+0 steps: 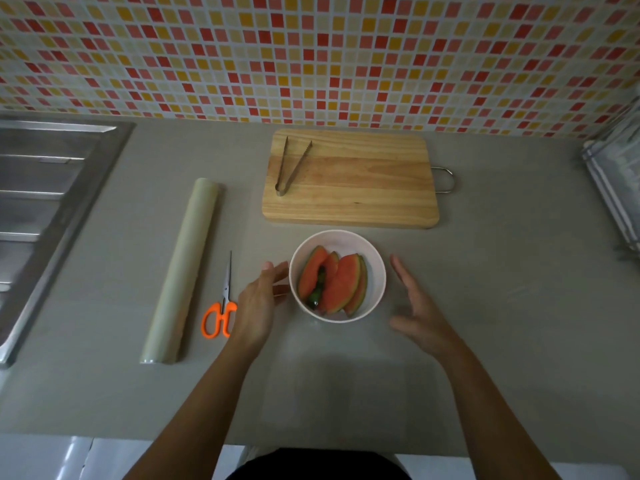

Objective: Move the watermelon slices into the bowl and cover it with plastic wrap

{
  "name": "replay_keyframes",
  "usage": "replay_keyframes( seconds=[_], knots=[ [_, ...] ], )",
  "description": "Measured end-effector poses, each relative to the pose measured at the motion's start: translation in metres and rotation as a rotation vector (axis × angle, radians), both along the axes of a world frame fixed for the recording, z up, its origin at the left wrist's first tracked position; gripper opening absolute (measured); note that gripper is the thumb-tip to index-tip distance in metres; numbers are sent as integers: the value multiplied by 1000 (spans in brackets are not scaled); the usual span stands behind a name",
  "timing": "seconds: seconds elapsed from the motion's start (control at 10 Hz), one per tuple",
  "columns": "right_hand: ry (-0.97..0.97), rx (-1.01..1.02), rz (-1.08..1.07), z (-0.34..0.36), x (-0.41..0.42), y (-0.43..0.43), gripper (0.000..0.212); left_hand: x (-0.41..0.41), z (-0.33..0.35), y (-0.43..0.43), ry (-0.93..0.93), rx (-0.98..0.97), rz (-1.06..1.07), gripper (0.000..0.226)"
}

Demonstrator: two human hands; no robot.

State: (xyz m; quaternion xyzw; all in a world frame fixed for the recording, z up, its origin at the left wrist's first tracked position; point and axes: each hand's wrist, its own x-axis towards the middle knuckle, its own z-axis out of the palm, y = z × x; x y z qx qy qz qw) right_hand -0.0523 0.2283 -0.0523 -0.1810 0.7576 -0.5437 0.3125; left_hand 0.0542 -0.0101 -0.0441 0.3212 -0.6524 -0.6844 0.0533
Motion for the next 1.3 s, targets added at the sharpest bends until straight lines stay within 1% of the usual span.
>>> replay_keyframes(
  seconds=[0.1,0.3,0.4,0.5,0.7,0.8,0.9,1.0,1.1,1.2,1.3],
  knots=[
    [148,77,55,3,1,-12,113,-4,5,3,-11,77,8,52],
    [229,42,-28,14,-8,-23,99,-24,14,6,-15,65,40,46],
    [223,52,-66,21,-17,-23,96,-39,18,4,-10,11,3,48],
    [215,47,-72,18,-20,-23,94,-46,17,4,1,-30,-41,46],
    [203,69,-67,13,-21,-23,97,-45,12,7,6,-45,-12,39],
    [222,119,4,8,-24,-15,99,-43,8,10,-31,-198,-15,35],
    [264,232,-55,16,-33,-3,103,-47,24,5,22,-272,132,35],
    [359,262,-79,32,-46,0,92,-56,44,-1,96,-285,147,37],
    [528,243,-102,78,-65,-10,67,-76,95,-3,134,-384,81,42],
    [602,214,-114,110,-76,-26,55,-91,131,-2,155,-516,56,44],
    [652,200,-73,137,-75,-36,51,-90,162,3,200,-638,-18,41]
  ],
)
